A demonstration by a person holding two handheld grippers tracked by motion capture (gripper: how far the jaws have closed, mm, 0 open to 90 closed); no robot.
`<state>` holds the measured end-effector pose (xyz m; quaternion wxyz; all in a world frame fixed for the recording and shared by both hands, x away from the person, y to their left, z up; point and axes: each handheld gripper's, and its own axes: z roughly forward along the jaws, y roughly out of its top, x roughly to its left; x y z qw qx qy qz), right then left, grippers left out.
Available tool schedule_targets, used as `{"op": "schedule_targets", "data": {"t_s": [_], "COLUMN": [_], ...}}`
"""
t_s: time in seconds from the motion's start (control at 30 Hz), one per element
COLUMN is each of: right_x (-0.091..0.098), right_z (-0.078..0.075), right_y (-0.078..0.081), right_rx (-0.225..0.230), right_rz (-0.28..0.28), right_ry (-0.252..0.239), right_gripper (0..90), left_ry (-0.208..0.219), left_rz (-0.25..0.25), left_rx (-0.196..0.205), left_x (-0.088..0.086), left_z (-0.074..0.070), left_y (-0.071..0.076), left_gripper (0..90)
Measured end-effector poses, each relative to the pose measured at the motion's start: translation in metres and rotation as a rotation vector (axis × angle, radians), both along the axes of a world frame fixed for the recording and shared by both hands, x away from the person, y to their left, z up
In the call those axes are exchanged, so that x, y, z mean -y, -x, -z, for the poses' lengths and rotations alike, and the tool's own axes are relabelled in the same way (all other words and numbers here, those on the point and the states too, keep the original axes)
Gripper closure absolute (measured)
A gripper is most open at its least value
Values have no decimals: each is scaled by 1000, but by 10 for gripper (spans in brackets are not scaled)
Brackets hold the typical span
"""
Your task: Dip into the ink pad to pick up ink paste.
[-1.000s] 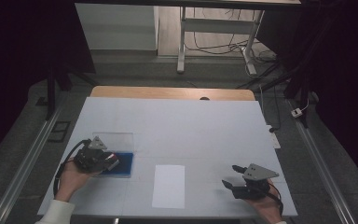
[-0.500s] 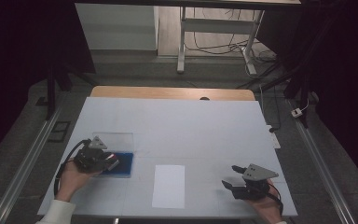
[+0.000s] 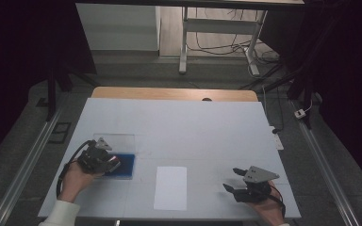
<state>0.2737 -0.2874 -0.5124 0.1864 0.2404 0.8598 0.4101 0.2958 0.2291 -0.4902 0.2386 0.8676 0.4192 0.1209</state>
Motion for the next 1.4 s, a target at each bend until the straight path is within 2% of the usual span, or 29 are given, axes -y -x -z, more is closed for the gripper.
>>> {"op": "schedule_targets", "data": {"t_s": [0.53, 0.87, 1.13, 1.23, 1.27, 1.3, 1.33, 1.4], "right_x": [0, -1, 0, 0, 0, 1, 1, 4], "right_z": [0, 0, 0, 0, -1, -2, -2, -2], "right_y": [1, 1, 1, 2, 2, 2, 2, 3], "right_rx": [-4, -4, -2, -1, -1, 1, 1, 3], "right_rz": [1, -3, 0, 2, 2, 4, 4, 12], "right_ry": [4, 2, 3, 5, 5, 3, 3, -6], "right_gripper": [299, 298, 298, 298, 298, 298, 298, 298], "left_ry": [-26, -4, -2, -31, -24, -55, -60, 47], "left_rz": [11, 12, 6, 13, 13, -5, -24, -28], "left_rx": [10, 7, 13, 38, 56, 86, 114, 137], "left_x": [3, 0, 1, 4, 3, 4, 3, -4], "left_z": [1, 2, 3, 0, -3, -5, -10, -25], "left_y": [1, 0, 1, 4, 5, 7, 9, 13], "left_gripper": [711, 711, 710, 708, 707, 705, 705, 704]}}
